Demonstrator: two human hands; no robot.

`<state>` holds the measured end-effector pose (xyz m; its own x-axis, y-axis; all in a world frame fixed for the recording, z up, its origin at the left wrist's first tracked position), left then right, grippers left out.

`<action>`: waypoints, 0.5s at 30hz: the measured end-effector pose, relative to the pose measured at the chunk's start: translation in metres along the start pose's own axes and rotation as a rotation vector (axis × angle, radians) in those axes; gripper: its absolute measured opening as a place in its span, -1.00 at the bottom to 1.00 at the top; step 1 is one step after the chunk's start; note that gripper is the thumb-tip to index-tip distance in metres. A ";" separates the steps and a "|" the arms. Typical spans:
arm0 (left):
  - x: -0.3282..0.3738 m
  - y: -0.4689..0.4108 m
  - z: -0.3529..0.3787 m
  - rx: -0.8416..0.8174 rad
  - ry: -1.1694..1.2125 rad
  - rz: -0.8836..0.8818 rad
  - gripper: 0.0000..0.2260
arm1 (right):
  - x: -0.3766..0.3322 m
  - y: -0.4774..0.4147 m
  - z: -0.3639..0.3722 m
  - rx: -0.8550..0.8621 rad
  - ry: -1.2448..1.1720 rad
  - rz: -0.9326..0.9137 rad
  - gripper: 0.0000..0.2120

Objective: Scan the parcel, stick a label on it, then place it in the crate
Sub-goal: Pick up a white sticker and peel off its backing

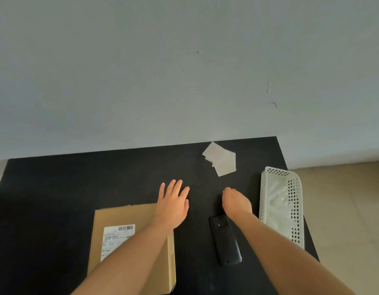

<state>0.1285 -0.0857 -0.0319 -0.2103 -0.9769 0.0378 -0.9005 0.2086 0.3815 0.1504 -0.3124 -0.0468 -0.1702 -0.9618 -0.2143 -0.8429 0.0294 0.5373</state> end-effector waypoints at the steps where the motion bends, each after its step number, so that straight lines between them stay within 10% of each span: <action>1: 0.003 -0.009 0.000 -0.022 0.008 -0.002 -0.54 | -0.002 -0.011 -0.007 0.006 -0.016 -0.004 -0.82; 15: 0.018 -0.061 0.049 -0.447 -0.033 -0.053 -0.38 | -0.020 -0.122 -0.035 0.121 0.105 -0.094 -0.57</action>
<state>0.1607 -0.1135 -0.1000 -0.1865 -0.9823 -0.0192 -0.6592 0.1106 0.7438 0.2749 -0.3067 -0.0794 -0.0384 -0.9848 -0.1692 -0.9090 -0.0359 0.4153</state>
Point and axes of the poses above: each hand's wrist, its own y-axis away from the middle knuckle, its own z-axis out of the palm, x = y × z, the point moved 4 cm from there along -y, towards the middle knuckle, and after that the axes turned 5 degrees about -y, right-handed, at the moved point
